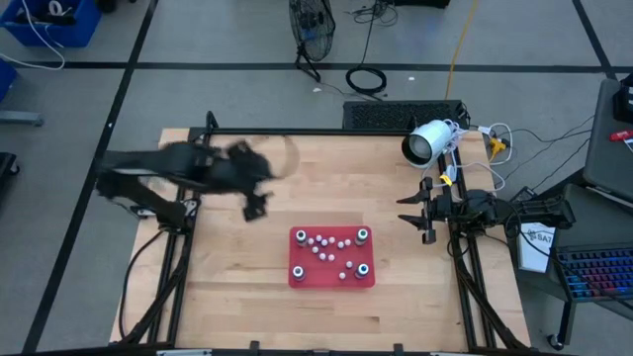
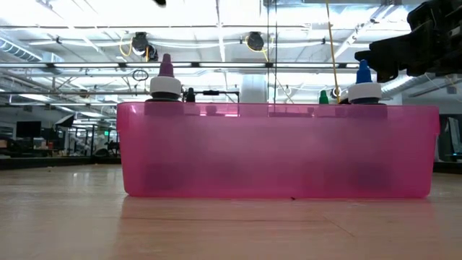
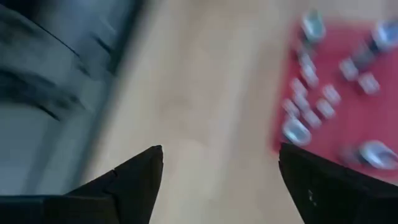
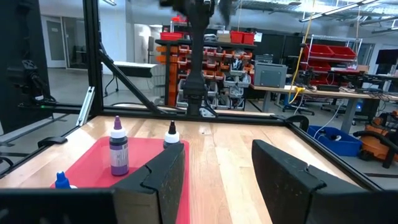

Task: Pick & Place food coloring
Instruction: Return to Home Position

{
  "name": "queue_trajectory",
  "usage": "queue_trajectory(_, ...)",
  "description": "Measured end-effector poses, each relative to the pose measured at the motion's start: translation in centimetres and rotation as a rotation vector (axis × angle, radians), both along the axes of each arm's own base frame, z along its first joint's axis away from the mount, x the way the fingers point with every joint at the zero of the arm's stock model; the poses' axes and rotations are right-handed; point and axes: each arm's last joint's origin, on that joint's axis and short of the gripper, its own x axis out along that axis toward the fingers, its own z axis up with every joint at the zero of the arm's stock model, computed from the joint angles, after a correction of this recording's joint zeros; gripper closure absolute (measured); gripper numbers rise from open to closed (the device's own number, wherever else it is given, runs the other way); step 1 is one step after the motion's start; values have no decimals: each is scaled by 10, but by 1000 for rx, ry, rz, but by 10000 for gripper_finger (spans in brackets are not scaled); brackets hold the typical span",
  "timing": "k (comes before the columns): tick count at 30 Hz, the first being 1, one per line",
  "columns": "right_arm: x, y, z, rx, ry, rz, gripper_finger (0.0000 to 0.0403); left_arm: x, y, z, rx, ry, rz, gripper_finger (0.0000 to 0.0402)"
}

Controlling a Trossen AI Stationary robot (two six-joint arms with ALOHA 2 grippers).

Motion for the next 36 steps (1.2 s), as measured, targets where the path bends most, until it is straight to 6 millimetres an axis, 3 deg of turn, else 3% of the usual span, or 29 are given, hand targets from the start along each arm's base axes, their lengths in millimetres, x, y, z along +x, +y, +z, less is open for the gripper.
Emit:
queue_trajectory(4,0,0,0,0,2,0,229,-55,1,31,182,-302,29,94)
queue_trajectory(6,0,0,0,0,1,0,229,-79,3,34,202,-452,-6,96)
queue_trajectory(9,0,0,0,0,1,0,227,-110,7,21,182,-664,-111,96)
queue_trajectory(13,0,0,0,0,0,0,225,-138,14,-19,148,-867,-215,96)
queue_trajectory(18,0,0,0,0,0,0,227,-158,22,-81,135,-940,-162,96)
queue_trajectory(22,0,0,0,0,0,0,225,-172,25,-115,110,-983,-112,95)
queue_trajectory(30,0,0,0,0,0,0,229,-192,25,-153,107,-1173,-166,96)
queue_trajectory(36,0,0,0,0,0,0,225,-182,24,-185,86,-1169,-176,86)
